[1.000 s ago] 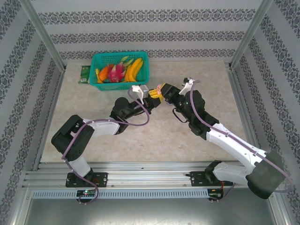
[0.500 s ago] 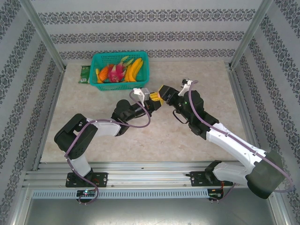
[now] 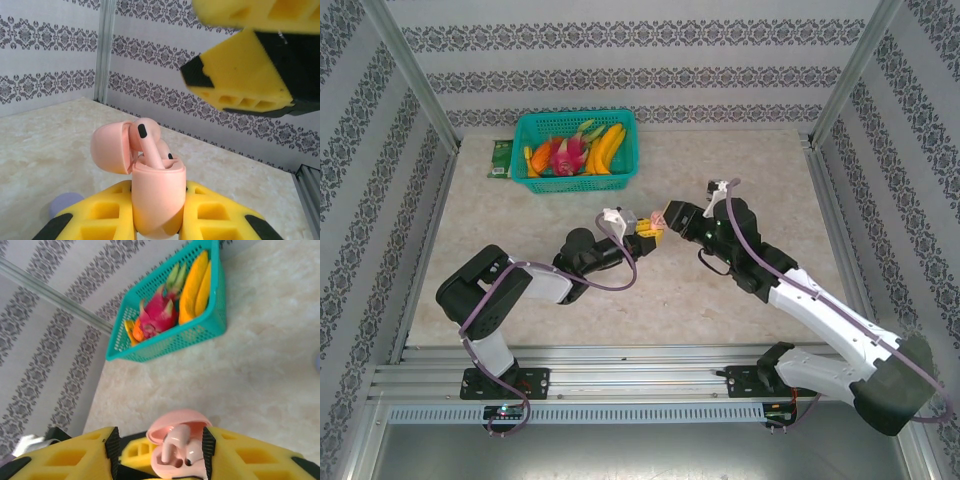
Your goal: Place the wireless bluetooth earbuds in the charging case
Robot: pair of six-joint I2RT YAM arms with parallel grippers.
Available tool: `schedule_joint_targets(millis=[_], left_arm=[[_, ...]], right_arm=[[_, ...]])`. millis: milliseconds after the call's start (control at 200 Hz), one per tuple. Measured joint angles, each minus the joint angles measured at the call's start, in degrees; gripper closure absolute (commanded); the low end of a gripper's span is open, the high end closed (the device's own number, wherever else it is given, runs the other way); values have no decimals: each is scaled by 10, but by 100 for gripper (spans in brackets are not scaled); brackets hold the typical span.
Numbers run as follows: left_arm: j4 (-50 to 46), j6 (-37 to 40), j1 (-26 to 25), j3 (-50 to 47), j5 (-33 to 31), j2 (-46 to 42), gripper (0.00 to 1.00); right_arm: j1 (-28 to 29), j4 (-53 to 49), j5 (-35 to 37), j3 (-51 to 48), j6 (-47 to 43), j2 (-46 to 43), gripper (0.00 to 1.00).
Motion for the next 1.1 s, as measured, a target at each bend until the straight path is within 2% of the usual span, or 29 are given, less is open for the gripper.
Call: schedule_joint_targets(millis=[360, 1099], left_arm=[[-12, 25, 0, -10, 15, -4, 100], [-26, 28, 0, -10, 19, -8, 100]], right_arm=[[0, -23, -18, -8, -17, 38, 54], [16, -31, -22, 13, -42, 51, 65]])
